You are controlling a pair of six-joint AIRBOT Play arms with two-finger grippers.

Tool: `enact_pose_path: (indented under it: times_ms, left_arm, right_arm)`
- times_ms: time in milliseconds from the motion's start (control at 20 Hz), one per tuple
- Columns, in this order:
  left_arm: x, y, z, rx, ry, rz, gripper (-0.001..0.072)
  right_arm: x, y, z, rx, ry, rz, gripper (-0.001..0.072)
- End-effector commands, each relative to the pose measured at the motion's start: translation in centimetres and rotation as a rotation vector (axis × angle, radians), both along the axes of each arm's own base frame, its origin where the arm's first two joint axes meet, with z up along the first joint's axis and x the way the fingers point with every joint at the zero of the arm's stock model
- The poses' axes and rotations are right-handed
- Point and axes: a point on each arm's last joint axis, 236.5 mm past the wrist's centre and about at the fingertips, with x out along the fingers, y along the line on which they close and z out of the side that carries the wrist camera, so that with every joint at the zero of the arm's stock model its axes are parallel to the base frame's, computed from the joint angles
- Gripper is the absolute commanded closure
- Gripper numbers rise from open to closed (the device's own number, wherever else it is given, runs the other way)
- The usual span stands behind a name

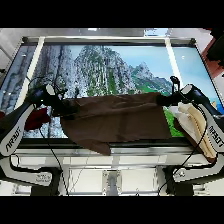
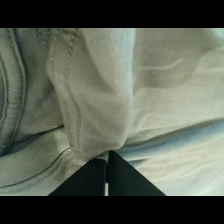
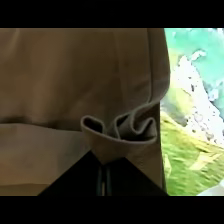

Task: Fold the shirts.

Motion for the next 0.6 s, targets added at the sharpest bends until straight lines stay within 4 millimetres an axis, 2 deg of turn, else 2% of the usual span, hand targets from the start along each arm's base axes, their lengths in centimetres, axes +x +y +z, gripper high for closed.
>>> enact_pose_path:
  times_ms: [0,50,100,150,200,300,350,450,550]
  left_arm:
    - [0.0,-0.5,0.1,-0.020,0.001,0.009,0.0698]
    - [0.0,-0.6,0.1,-0.025,0.001,0.011,0.0677]
    - [0.1,-0.6,0.1,-0.025,0.000,0.011,0.0541]
    - [0.0,-0.7,0.1,-0.030,0.001,0.013,0.0318]
    - [-0.1,-1.0,0.3,-0.044,0.006,0.015,0.0165]
    - [-0.7,-1.8,1.5,-0.079,0.029,0.012,0.0164]
    - [-1.1,-2.4,3.0,-0.111,0.018,-0.015,0.0164]
    - [-1.5,-3.0,7.1,-0.149,-0.069,-0.057,0.0164]
    - [-1.9,-2.5,11.5,-0.129,-0.209,-0.079,0.0163]
  right_arm:
    - [-0.3,0.2,-0.3,0.009,0.015,-0.005,0.0662]
    - [-0.4,0.2,-0.3,0.012,0.020,-0.005,0.0550]
    - [-0.7,0.4,-0.4,0.016,0.032,-0.003,0.0366]
    - [-1.1,0.5,-0.4,0.024,0.051,0.004,0.0321]
    - [-2.0,0.8,-0.4,0.035,0.086,0.018,0.0321]
    - [-4.2,0.1,0.2,0.021,0.167,0.061,0.0321]
    - [-5.5,-0.8,1.0,-0.010,0.207,0.084,0.0321]
    - [-8.0,-3.5,3.2,-0.074,0.252,0.089,0.0321]
    - [-9.5,-6.0,5.8,-0.112,0.242,0.033,0.0321]
